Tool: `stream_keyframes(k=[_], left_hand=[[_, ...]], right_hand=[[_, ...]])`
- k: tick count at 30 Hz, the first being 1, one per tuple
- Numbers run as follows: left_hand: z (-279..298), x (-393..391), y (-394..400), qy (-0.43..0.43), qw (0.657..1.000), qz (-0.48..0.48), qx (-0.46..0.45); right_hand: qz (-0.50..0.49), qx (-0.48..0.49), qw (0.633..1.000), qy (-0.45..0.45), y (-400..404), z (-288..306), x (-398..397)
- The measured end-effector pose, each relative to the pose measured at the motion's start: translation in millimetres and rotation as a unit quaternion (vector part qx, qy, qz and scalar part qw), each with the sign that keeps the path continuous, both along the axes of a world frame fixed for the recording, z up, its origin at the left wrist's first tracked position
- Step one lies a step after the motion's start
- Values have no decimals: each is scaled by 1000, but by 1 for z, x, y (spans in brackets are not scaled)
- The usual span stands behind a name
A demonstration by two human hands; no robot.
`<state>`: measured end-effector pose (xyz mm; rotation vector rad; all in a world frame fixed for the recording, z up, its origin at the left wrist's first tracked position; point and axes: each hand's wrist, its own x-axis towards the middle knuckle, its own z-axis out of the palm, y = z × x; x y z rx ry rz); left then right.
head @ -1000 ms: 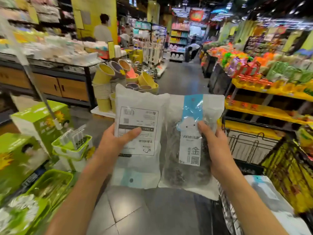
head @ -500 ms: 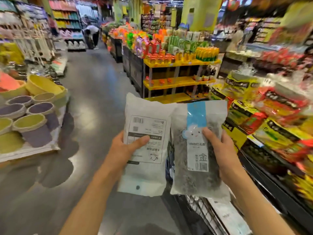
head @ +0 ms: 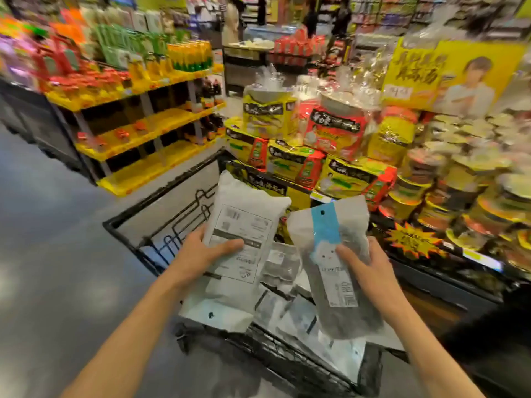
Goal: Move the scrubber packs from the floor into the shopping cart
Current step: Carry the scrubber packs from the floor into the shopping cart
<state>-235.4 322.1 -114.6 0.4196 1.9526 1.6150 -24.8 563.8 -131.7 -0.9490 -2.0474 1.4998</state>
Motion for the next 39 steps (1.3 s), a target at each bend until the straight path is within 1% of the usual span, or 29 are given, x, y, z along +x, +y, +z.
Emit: stream_keyframes(k=[4, 8, 11, 15, 17, 19, 21, 23, 24, 26, 27, 29, 31, 32, 33, 35, 37, 39], left_hand=[[-25, -42, 61, -21, 993, -118, -17], [-50, -76, 110, -37, 974, -220, -33], [-76, -102, 139, -37, 952, -298, -66], [-121, -128, 170, -36, 924, -365, -110], [-148, -141, 182, -1, 892, -427, -149], [-185, -159, 189, 21, 849, -485, -210], [-225, -176, 195, 53, 808, -523, -265], [-268, -188, 200, 73, 765, -568, -295], [-283, -189, 203, 85, 742, -592, -304], [-309, -188, 207, 130, 689, -633, -328], [-319, -186, 208, 138, 666, -651, -338], [-340, -184, 210, 127, 640, -671, -352], [-356, -179, 209, 127, 622, -685, -357], [-364, -177, 208, 137, 616, -687, -360], [-368, -174, 207, 142, 618, -683, -362], [-374, -168, 203, 163, 631, -668, -358], [-373, -164, 197, 217, 641, -656, -335], [-365, -162, 191, 264, 662, -631, -306]], right_hand=[[-37, 22, 996, -73, 21, -9, -5], [-65, 39, 985, -156, 38, -28, -23], [-57, 72, 961, -261, 50, -55, -37], [11, 96, 918, -385, 68, -110, -50], [55, 97, 900, -421, 79, -144, -52], [115, 104, 881, -446, 88, -183, -54], [163, 127, 855, -476, 93, -219, -58], [198, 155, 831, -496, 95, -253, -64], [209, 163, 825, -498, 94, -267, -67], [221, 179, 826, -487, 90, -290, -72], [224, 191, 828, -477, 88, -300, -73], [227, 224, 829, -460, 82, -314, -74], [224, 272, 828, -436, 75, -324, -73], [216, 292, 830, -425, 72, -329, -72], [206, 301, 830, -422, 69, -330, -72], [186, 296, 825, -445, 66, -330, -68], [163, 296, 815, -471, 62, -327, -64], [142, 288, 807, -496, 61, -319, -60]])
